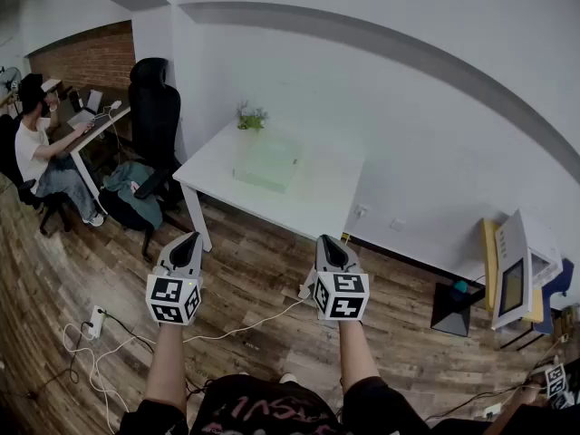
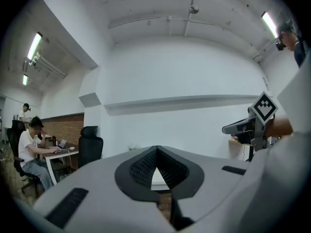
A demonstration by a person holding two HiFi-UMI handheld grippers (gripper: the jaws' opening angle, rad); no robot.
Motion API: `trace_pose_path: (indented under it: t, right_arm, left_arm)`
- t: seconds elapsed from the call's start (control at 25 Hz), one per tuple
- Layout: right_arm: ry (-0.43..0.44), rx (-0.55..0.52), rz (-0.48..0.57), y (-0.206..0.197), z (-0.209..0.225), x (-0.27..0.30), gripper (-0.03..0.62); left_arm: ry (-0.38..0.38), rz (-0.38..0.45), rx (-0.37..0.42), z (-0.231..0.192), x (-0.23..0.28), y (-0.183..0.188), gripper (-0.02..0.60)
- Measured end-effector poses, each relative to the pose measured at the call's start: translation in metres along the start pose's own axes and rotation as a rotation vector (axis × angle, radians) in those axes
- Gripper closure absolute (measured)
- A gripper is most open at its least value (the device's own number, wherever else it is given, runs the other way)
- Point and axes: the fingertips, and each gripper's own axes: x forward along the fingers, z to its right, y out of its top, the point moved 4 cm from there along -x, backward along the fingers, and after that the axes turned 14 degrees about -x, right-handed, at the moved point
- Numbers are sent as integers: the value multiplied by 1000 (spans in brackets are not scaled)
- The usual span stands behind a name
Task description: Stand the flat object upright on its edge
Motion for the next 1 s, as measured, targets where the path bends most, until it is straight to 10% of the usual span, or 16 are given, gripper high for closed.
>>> trace_pose_path:
  t: [1.0]
  right_arm:
    - [-56, -11, 23, 7, -25, 5, 565]
  left_arm:
    - [-49, -6, 14, -26, 1, 1, 568]
